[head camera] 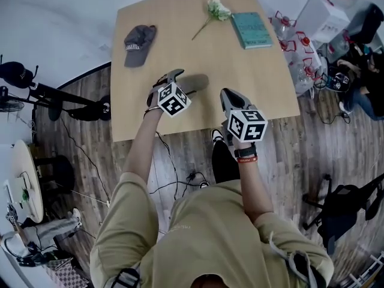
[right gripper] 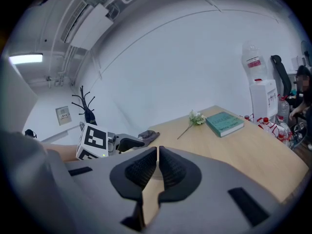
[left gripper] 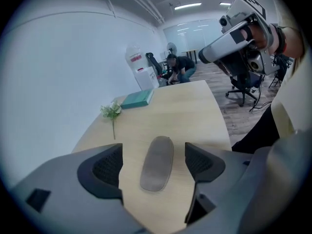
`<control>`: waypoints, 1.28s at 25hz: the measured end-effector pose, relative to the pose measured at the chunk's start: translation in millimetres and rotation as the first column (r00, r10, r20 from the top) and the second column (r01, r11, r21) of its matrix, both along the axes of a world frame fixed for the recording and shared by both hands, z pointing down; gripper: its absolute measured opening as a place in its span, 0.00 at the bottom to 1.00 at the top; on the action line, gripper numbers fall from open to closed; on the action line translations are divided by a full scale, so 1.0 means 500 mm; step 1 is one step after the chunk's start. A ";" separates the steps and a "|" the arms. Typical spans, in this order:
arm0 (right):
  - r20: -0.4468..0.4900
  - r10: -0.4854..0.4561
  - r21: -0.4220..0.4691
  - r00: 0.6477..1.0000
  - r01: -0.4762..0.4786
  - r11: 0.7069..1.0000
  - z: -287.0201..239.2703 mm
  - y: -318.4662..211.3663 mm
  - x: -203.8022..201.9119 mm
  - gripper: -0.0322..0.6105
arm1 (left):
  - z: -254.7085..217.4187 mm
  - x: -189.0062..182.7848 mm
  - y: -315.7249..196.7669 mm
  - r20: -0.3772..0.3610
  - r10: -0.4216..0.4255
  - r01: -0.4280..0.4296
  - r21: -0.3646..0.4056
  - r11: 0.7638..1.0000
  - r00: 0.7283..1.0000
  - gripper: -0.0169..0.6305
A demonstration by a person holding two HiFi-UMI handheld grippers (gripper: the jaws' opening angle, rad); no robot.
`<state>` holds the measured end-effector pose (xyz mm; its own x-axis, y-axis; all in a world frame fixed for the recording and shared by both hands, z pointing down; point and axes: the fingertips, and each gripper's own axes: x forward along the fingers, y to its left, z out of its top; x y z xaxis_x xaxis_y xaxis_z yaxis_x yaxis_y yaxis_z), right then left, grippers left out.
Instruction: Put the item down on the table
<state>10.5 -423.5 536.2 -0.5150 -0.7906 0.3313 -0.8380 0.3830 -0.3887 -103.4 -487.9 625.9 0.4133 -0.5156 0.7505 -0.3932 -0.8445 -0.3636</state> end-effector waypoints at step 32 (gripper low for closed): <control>-0.087 -0.048 0.190 0.995 0.064 0.980 -0.174 0.372 -0.122 0.09 | -0.376 -0.194 0.505 -0.758 -0.357 0.601 0.058 0.797 0.546 0.42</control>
<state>-50.5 -237.3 449.2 -0.5377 -0.8143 0.2185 -0.8390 0.4912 -0.2342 -200.2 -235.5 437.9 0.3531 -0.9243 0.1448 -0.9347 -0.3552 0.0122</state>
